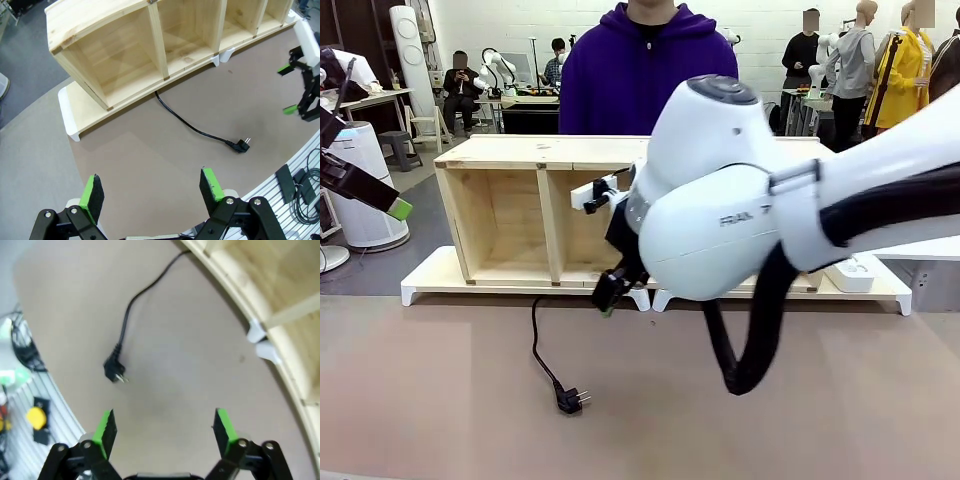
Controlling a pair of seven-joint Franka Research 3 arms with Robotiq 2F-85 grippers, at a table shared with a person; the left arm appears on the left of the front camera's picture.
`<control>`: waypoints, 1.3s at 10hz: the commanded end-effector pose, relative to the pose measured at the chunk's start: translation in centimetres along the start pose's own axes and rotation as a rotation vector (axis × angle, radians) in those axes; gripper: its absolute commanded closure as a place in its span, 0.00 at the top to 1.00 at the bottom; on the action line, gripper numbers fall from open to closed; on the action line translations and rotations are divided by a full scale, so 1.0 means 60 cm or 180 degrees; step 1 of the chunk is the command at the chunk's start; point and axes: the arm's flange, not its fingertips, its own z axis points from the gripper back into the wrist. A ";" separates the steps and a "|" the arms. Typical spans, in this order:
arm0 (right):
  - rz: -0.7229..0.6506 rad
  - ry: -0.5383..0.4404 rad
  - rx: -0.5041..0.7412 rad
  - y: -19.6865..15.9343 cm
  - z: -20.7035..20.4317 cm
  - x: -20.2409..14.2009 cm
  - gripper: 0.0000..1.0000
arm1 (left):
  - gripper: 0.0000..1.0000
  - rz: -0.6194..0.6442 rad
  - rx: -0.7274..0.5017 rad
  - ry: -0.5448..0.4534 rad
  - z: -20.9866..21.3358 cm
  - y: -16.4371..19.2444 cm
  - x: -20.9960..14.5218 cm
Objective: Perform cable management.
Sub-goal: When the cord part of the Power Cable appears at the lower middle area of the table and stops, grasp the cord part of the Power Cable.
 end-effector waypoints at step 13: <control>-0.0171 0.0406 0.0201 0.079 -0.124 0.022 1.00 | 1.00 -0.0020 0.0006 -0.0034 -0.002 0.003 0.003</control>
